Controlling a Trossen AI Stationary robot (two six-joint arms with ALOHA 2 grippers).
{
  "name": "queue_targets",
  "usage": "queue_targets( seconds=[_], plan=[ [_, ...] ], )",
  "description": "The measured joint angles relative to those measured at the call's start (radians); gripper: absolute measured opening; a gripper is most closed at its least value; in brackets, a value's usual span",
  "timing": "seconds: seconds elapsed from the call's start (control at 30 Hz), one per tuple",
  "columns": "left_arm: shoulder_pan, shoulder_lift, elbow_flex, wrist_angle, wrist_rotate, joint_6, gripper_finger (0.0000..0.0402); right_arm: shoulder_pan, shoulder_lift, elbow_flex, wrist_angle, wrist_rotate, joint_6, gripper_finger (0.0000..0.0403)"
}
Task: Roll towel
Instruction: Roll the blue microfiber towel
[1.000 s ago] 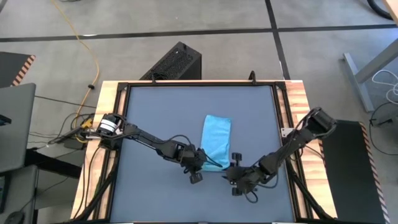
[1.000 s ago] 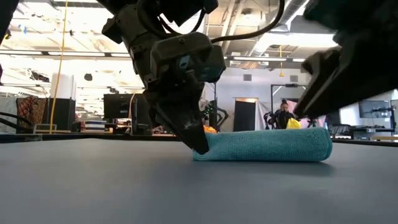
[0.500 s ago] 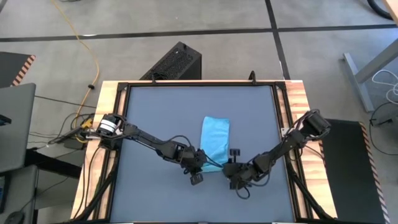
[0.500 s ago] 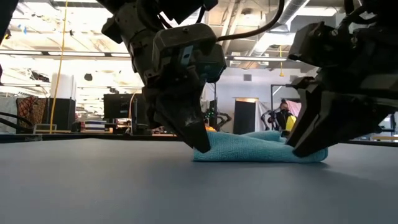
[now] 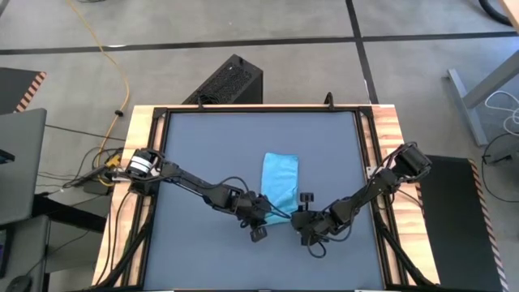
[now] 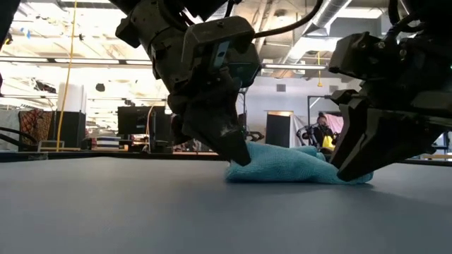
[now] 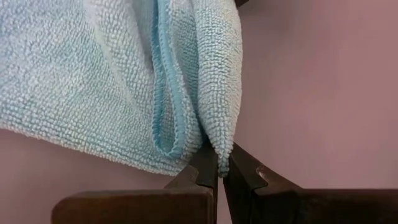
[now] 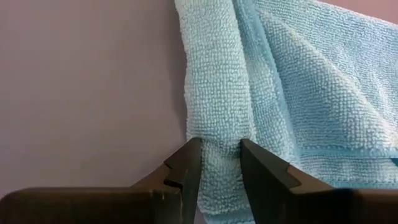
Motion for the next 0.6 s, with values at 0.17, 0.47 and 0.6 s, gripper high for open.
queue_targets(
  seconds=[0.17,0.47,0.6],
  plan=[
    [-0.001,0.0,0.0,0.025,-0.001,0.0,0.0,0.0,-0.002,-0.03,0.009,0.002,0.033,0.0139],
    [-0.001,0.0,0.0,-0.003,-0.002,0.002,0.0,-0.001,-0.002,-0.036,0.005,0.004,0.045,0.0139],
    [-0.005,0.0,0.0,-0.053,-0.074,0.031,0.0,-0.001,-0.002,-0.037,0.008,0.004,0.046,0.0139]
  ],
)
